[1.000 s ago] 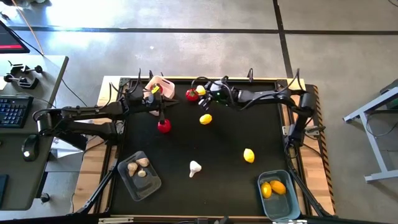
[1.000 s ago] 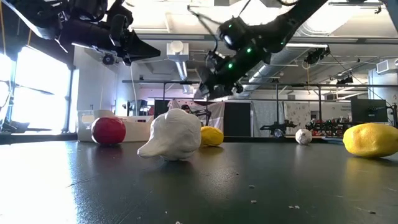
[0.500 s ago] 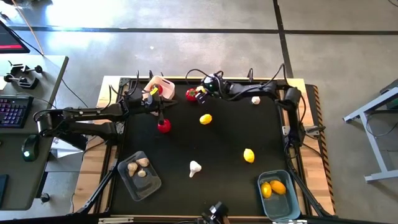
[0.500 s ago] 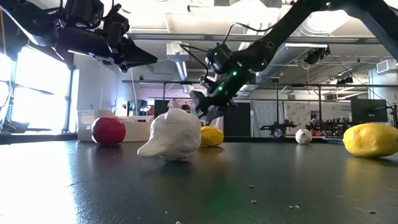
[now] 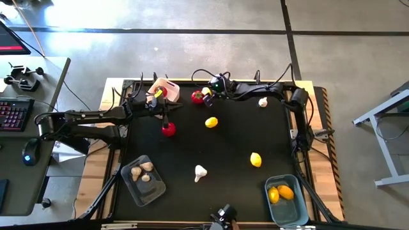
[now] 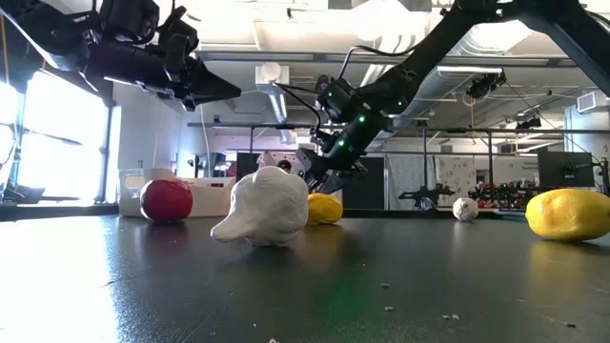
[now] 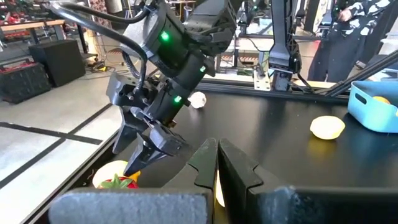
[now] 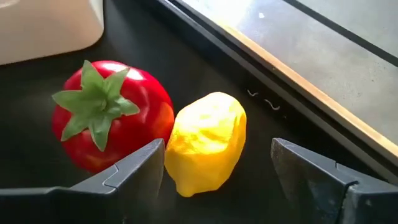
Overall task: Sort produce into baskets
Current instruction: Put the yellow lemon into the blue bin
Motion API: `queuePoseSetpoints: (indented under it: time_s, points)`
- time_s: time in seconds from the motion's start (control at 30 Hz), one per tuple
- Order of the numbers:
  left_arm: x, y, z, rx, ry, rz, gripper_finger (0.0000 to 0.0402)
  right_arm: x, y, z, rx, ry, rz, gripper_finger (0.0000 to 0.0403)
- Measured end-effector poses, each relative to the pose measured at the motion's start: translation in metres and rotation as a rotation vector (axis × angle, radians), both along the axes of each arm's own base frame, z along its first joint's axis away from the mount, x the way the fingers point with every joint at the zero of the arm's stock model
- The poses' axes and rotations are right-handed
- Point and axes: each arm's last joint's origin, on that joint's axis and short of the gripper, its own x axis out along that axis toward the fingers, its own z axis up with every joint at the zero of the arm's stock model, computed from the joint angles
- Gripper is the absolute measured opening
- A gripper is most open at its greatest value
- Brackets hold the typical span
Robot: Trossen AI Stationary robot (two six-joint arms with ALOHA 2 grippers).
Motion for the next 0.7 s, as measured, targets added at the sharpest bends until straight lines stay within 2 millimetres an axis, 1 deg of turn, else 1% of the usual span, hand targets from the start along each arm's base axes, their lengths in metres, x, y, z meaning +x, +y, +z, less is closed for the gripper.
queuePoseSetpoints:
  time_s: [0.17,0.27,0.4,0.6,0.7]
  points:
    - [0.000,0.000,0.000,-0.001,0.001,0.000,0.0000,-0.005,-0.006,-0.002,0.012,0.021,-0.025,0.0287]
    - [0.000,0.000,-0.001,-0.004,0.007,0.000,0.0000,-0.008,-0.009,-0.002,0.004,0.035,-0.008,0.0287]
    - [0.000,0.000,-0.001,-0.004,0.009,0.000,0.0000,-0.007,-0.008,-0.002,-0.023,0.058,0.069,0.0287]
    - [0.000,0.000,-0.001,-0.004,0.009,0.000,0.0000,-0.007,-0.010,-0.002,-0.137,0.144,0.213,0.0287]
    - [0.000,0.000,-0.001,-0.004,0.009,0.000,0.0000,-0.010,-0.014,-0.002,-0.116,0.126,0.249,0.0287]
